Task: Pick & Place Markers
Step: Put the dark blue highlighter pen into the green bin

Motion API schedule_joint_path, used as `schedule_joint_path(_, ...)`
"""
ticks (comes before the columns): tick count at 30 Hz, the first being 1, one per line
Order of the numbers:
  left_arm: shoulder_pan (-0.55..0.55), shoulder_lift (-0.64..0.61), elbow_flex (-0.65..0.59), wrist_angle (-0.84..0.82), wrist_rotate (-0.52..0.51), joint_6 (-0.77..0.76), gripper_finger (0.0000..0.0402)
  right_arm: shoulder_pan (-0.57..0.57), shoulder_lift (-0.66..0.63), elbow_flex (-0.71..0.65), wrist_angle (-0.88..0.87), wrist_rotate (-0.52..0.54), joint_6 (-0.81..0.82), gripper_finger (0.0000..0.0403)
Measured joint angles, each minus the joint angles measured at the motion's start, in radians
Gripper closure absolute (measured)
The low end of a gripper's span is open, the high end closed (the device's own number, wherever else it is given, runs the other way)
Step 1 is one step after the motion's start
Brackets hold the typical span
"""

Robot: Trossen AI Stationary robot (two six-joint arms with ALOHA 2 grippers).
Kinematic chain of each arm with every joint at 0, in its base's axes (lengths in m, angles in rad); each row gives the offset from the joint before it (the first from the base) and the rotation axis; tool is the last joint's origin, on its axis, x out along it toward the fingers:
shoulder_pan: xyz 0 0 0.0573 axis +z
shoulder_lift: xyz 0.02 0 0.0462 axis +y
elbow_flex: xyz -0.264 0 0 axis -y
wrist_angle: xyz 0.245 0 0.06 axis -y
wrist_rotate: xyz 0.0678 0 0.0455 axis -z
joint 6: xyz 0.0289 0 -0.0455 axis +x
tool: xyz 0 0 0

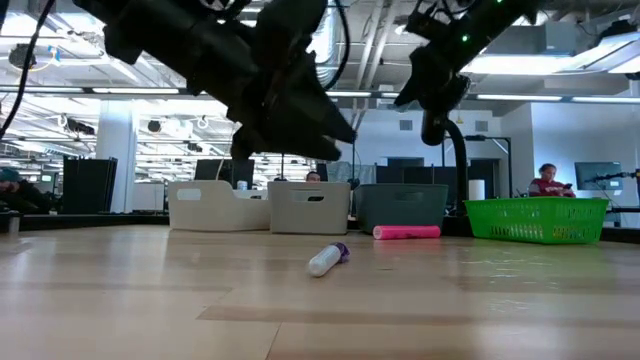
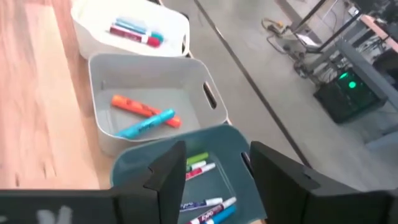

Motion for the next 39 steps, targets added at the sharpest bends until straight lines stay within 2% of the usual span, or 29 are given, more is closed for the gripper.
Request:
schedule_joint_path(13, -0.135, 0.169, 0.057, -0.034, -0.076, -0.070, 0.0254, -0.001, 0.002, -0.001, -0.007, -0.003, 0.002, 0.0244)
schedule_joint_path(18, -0.160, 0.220, 0.059, -0.029, -0.077, -0.074, 0.0254, -0.001, 0.029, 0.000, -0.001, -0.012, 0.065, 0.0244)
schedule_joint_path(22, -0.175, 0.232, 0.059, -0.029, -0.077, -0.068, 0.0254, 0.000, 0.035, 0.000, 0.004, -0.076, 0.072, 0.0244)
schedule_joint_path(28, -0.210, 0.203, 0.068, -0.005, -0.079, -0.070, 0.0254, 0.006, 0.032, 0.000, 0.008, -0.081, 0.072, 0.0244)
schedule_joint_path(36, -0.214, 0.280, 0.159, 0.013, -0.075, 0.097, 0.0254, 0.005, 0.033, 0.000, 0.007, -0.081, 0.072, 0.0244)
schedule_joint_path(39, -0.211, 0.303, 0.160, 0.011, -0.114, 0.133, 0.0255, 0.005, 0.034, 0.000, 0.004, -0.087, 0.072, 0.0244)
